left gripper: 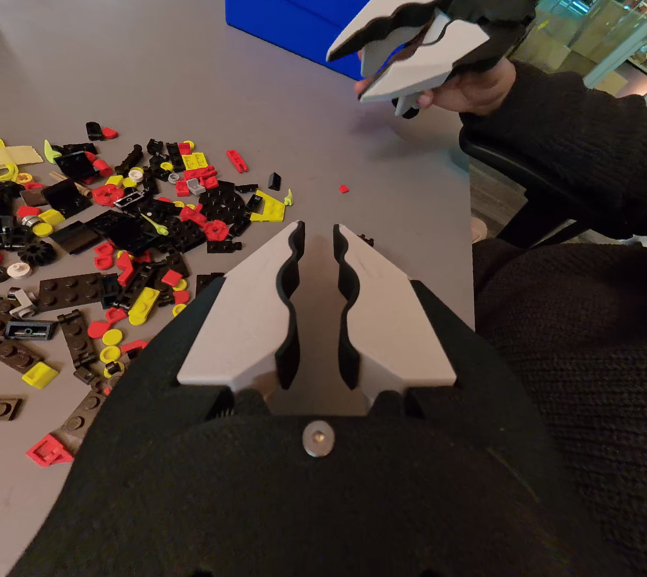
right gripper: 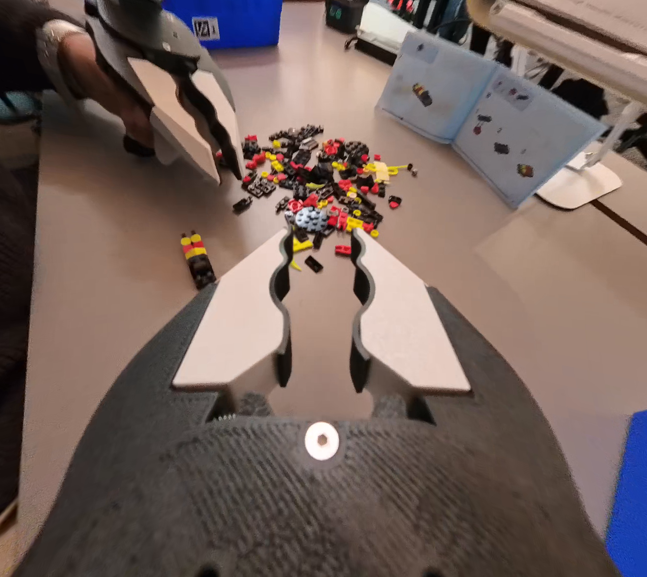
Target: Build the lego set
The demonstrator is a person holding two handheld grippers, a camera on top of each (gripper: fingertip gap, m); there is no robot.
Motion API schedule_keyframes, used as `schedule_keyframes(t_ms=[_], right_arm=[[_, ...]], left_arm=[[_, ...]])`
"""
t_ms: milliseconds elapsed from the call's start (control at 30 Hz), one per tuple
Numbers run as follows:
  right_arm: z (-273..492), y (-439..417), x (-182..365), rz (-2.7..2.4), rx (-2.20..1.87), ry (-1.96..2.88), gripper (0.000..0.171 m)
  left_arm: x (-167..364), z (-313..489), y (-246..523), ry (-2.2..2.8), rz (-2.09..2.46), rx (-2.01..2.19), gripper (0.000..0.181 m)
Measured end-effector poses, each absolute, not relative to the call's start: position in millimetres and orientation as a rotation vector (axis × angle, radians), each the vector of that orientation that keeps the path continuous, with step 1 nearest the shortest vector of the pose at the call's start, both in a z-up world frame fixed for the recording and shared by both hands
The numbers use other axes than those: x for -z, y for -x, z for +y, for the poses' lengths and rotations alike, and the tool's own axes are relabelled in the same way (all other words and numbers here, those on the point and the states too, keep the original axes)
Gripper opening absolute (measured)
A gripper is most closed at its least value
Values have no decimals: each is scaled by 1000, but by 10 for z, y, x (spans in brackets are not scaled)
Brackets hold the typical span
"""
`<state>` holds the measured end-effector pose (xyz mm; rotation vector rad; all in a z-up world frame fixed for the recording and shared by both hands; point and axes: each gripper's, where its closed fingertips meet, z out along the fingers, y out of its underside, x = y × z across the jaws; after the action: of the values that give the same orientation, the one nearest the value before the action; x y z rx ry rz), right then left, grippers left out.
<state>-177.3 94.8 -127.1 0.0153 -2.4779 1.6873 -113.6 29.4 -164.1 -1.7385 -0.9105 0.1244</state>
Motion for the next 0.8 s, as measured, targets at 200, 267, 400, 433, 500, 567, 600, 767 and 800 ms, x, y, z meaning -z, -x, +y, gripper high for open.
schedule_keyframes(t_ms=[200,267,400,433,500,567,600,767,800], right_arm=[[840,1444,1643,-2670,-1491,-246,29],[818,1369,1727,-2674,-1421,-330,28],[816,1193,1829,-2781,-1391,-400,15],[824,1166,1839,-2814,-1394,-402,11],[826,1182,1821,-2815,-1418,-389,13],[816,1241,1761,-2773,-1458,-359,19],[812,1264,1723,-2755,-1483,-344,19],[794,1390,1488,-2666,-1655,-215,23],[791,1449,1437,-2635,-1684,-165,22]], left_arm=[[1656,279,1155,1743,-908,-148,15],[1655,276,1159,1739,-911,-146,16],[1653,274,1163,1738,-909,-147,17],[1653,280,1159,1742,-903,-146,18],[1657,288,1153,1749,-898,-148,20],[1658,299,1145,1756,-888,-147,23],[1660,302,1143,1758,-887,-149,25],[1656,280,1172,1759,-892,-180,40],[1636,255,1189,1759,-886,-209,39]])
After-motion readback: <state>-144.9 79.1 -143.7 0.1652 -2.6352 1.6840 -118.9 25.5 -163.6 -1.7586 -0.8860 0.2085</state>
